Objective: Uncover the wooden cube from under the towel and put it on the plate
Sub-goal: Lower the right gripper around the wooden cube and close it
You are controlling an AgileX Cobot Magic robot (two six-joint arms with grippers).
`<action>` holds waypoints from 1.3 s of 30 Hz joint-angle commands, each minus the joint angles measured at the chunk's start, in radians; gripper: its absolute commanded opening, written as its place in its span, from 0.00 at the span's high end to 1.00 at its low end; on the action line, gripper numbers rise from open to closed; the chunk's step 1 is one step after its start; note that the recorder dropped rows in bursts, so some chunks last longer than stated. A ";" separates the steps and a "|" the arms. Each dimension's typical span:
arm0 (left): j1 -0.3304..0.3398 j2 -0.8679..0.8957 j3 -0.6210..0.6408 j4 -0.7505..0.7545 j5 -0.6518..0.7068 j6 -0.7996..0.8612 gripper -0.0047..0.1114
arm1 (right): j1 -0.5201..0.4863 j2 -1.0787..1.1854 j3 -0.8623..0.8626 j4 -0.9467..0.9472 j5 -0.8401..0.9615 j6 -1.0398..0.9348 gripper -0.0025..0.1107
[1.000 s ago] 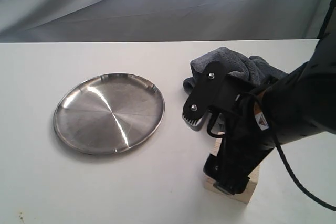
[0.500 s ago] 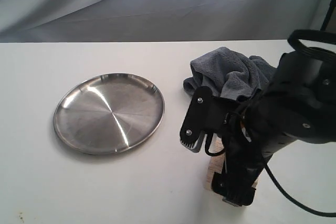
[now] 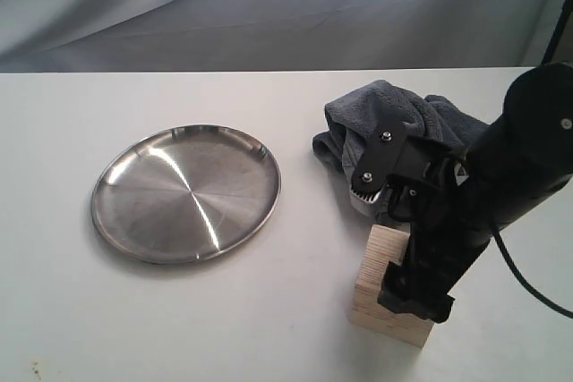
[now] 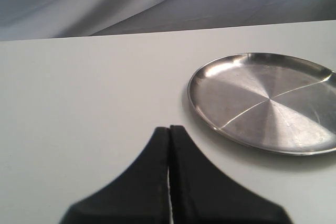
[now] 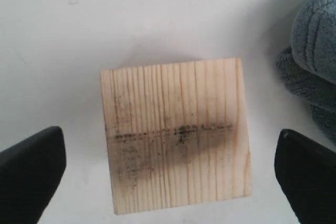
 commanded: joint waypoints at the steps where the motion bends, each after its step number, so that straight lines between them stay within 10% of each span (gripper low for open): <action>1: -0.002 -0.004 0.005 -0.002 -0.012 -0.005 0.96 | -0.010 0.006 0.000 0.014 -0.018 -0.037 0.05; 28: -0.002 -0.004 0.005 -0.002 -0.012 -0.005 0.96 | -0.008 0.160 0.000 0.009 -0.105 -0.054 0.10; 39: -0.002 -0.004 0.005 -0.002 -0.012 -0.005 0.96 | -0.008 0.160 0.000 -0.016 -0.056 -0.054 0.79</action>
